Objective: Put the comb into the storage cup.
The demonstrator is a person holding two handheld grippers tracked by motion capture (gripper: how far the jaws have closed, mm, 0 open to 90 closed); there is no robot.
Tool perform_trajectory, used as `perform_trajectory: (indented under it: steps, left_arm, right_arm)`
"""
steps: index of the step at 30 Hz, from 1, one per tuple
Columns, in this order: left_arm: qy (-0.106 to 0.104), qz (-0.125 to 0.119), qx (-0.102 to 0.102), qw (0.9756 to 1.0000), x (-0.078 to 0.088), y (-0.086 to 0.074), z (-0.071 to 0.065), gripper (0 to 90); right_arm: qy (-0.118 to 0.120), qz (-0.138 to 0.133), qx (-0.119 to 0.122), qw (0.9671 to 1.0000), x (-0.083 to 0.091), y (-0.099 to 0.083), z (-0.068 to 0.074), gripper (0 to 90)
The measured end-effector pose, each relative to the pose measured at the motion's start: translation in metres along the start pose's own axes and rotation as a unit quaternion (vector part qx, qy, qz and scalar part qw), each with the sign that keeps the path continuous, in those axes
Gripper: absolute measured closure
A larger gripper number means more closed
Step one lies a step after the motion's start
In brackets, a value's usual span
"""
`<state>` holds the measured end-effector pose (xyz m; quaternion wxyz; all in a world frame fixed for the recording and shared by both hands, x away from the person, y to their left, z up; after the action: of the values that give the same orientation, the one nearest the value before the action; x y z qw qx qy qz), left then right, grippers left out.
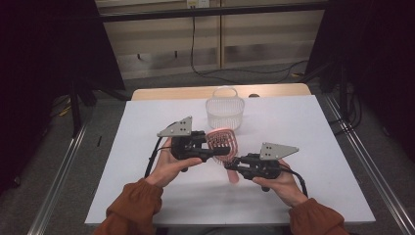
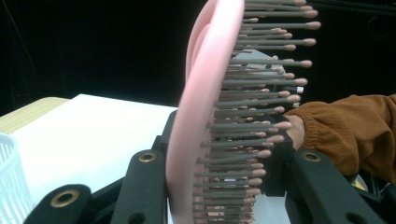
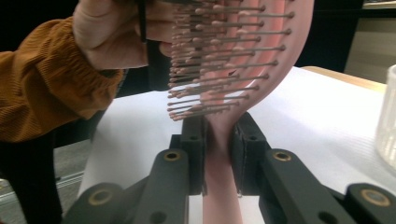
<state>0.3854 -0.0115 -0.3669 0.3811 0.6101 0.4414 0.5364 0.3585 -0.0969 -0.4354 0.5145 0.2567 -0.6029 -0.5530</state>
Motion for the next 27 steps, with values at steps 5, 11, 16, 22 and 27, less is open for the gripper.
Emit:
perform_trajectory:
  steps: [5,11,16,22,27]
  left_arm:
    - [0.005,-0.005,0.004,1.0000,-0.0001,0.0018,-0.0005,63.5]
    - [0.016,-0.009,0.023,0.9996,0.0012,0.0034,0.0029,63.7]
    - [0.018,-0.011,0.026,0.9994,0.0014,0.0047,0.0021,63.8]
    - [0.025,-0.012,0.034,0.9990,0.0028,0.0056,0.0031,63.9]
    - [0.038,-0.016,0.040,0.9984,0.0084,0.0069,0.0076,64.0]
  right_arm:
    - [-0.005,-0.001,-0.003,1.0000,0.0000,0.0005,-0.0009,76.6]
    - [-0.020,-0.005,0.001,0.9998,0.0003,0.0034,-0.0039,67.3]
    - [-0.032,-0.002,0.000,0.9995,-0.0001,0.0039,-0.0052,60.1]
    - [-0.039,0.001,0.000,0.9992,-0.0023,0.0056,-0.0033,45.0]
    - [-0.063,-0.002,-0.008,0.9980,-0.0027,0.0068,-0.0052,28.0]
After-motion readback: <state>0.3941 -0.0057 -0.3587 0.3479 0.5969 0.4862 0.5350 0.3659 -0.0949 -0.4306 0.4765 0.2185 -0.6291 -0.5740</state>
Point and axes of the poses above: each handheld gripper's, and its own axes: x roughly backward along the jaws, y roughly out of its top, z roughly to its left, the point moved 9 cm from there along -x, roughly forward along the jaws, and after that the axes turned 11 degrees about z, right-handed, at the moved point
